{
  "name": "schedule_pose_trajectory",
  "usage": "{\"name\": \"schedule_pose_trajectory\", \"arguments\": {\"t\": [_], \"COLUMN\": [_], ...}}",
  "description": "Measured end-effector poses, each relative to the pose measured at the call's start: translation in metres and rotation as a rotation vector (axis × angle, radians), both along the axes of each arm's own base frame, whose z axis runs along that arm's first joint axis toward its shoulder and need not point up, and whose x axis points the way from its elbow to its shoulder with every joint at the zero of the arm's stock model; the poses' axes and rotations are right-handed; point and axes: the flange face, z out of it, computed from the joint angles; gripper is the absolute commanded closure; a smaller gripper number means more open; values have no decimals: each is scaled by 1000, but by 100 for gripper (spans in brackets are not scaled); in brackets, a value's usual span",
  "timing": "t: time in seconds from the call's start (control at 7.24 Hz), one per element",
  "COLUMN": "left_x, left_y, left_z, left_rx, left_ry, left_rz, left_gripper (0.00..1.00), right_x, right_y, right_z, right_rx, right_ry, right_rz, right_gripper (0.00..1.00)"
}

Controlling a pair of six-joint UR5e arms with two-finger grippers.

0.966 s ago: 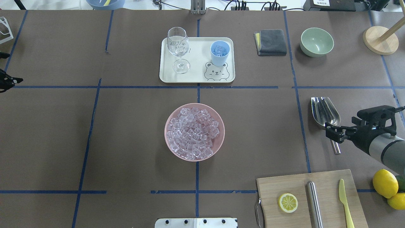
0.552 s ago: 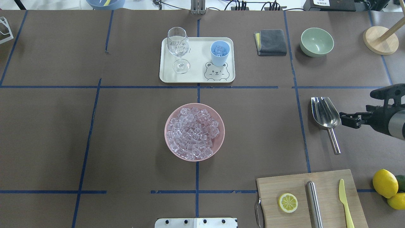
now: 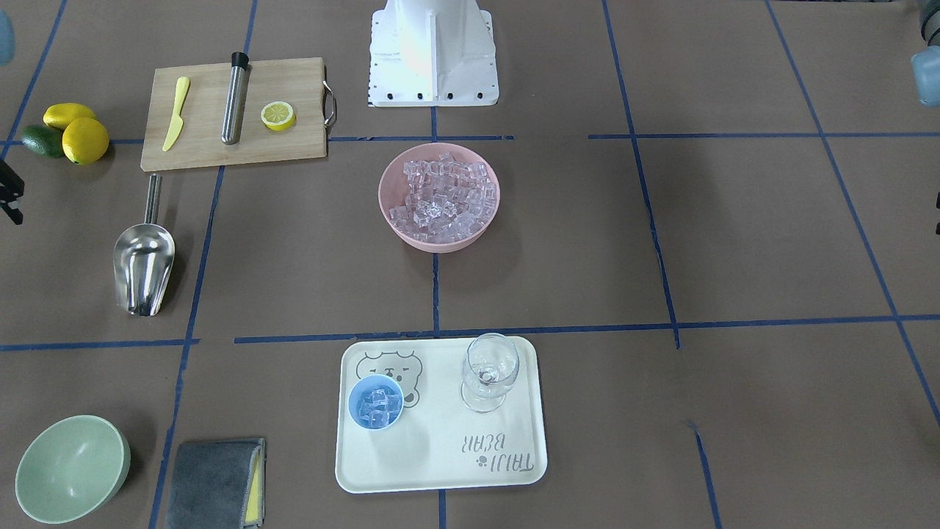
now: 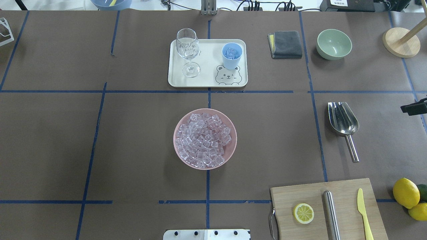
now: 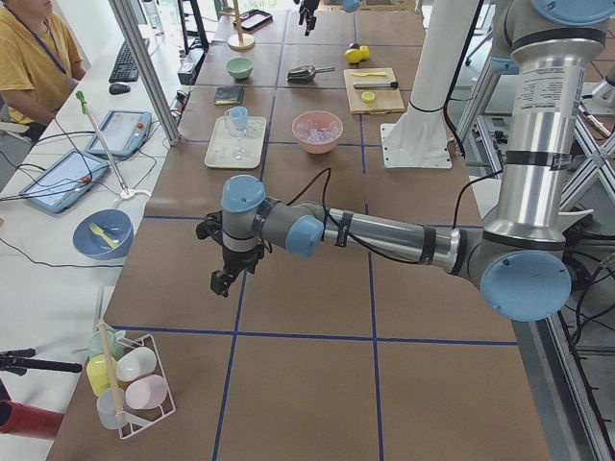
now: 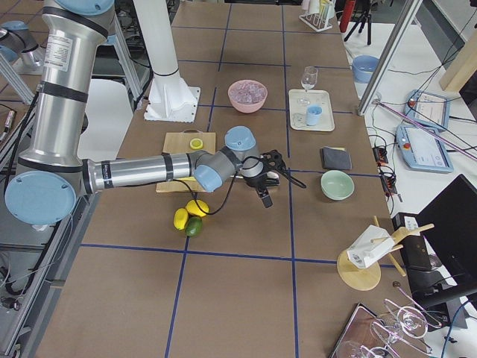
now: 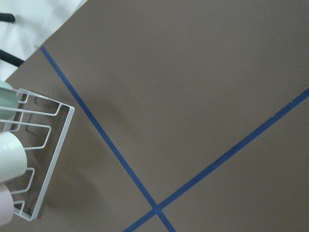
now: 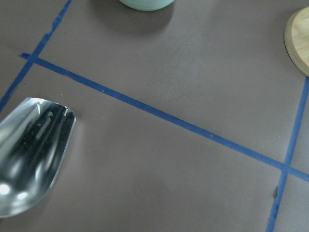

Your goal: Put ice in cup with scoop

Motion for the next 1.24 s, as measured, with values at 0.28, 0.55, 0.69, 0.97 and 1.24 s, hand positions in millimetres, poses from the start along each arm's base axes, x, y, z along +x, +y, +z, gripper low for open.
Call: {"name": "schedule_pose_trajectory", "arguments": {"t": [0.28,0.55,0.69,0.97,1.24], "left_x": [-50,-79,-80,-79,-77], "left_y": [16,30,35,37,34], "left_z": [18,32,42,61,53], "left_rx": [-56,-157,-219,-309,-358], "left_ry": [17,49,66,89,153], "left_rz": [-93,-144,-146,-156,-207], "left_gripper": [0,0,0,0,0], "right_x": [34,53,56,58,63], "right_y": [-9,-7,-5,-5,-11], "right_z": [17,25,25,28,26], "right_rx": [-103,-192,-235,-291,-306], "right_ry": [-20,-62,-88,-115,-118], "right_rz": [-55,-108,-128,-171,-189], "right_gripper": [0,0,0,0,0]}}
